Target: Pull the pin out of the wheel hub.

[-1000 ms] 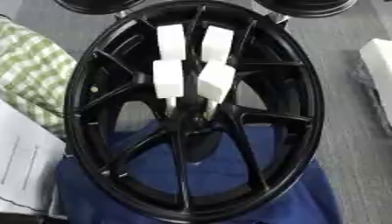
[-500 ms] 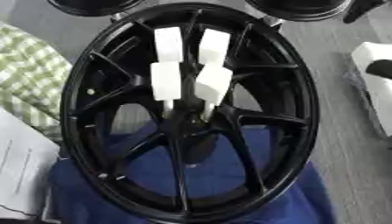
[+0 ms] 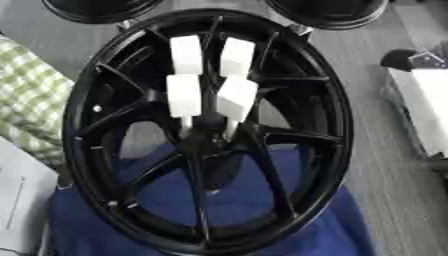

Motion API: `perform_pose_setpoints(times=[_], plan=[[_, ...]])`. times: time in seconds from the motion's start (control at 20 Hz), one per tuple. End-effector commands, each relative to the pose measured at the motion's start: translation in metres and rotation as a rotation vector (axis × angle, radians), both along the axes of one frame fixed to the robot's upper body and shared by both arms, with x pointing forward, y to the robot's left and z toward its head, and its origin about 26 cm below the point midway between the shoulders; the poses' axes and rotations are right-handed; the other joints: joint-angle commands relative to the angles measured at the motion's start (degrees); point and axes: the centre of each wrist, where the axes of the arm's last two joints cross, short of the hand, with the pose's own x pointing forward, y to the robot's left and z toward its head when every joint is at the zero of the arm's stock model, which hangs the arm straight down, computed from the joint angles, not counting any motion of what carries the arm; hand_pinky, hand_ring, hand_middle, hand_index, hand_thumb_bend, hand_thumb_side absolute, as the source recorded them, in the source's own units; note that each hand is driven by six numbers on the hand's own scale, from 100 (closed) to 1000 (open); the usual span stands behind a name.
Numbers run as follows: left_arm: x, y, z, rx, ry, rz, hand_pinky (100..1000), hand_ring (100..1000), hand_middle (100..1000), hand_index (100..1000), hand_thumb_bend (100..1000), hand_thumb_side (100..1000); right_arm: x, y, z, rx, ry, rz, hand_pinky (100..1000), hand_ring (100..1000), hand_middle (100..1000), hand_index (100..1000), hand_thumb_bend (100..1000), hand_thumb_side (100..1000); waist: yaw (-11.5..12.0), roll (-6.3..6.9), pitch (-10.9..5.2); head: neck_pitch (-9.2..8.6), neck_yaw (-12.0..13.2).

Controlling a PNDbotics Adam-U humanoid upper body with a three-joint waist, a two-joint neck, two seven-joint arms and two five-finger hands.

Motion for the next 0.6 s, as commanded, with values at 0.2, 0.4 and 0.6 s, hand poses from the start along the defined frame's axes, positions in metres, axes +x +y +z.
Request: perform_pose_setpoints(times=[0.2, 0.4, 0.6], plan=[[-0.003, 0.004, 0.005, -0.01, -0.012, 0.021, 707, 718, 527, 750, 223, 659, 0.028, 0.018, 0.002, 0.061, 0.063, -0.02, 889, 800, 740, 832, 244, 399, 0.3, -0.15, -2.33, 0.76, -0.54], [-0.001, 0.008, 0.001, -0.032, 0.005, 0.041, 707, 716, 524, 747, 224, 658, 0.049, 0.034, -0.001, 0.085, 0.1, -0.042, 893, 805, 747, 842, 249, 422, 0.18, -0.31, -2.89, 1.78, -0.87], [0.001, 0.012, -0.001, -0.05, 0.015, 0.065, 708, 717, 524, 746, 229, 658, 0.067, 0.044, -0.008, 0.094, 0.141, -0.083, 902, 811, 755, 854, 255, 477, 0.27, -0.47, -3.19, 3.08, -1.24]])
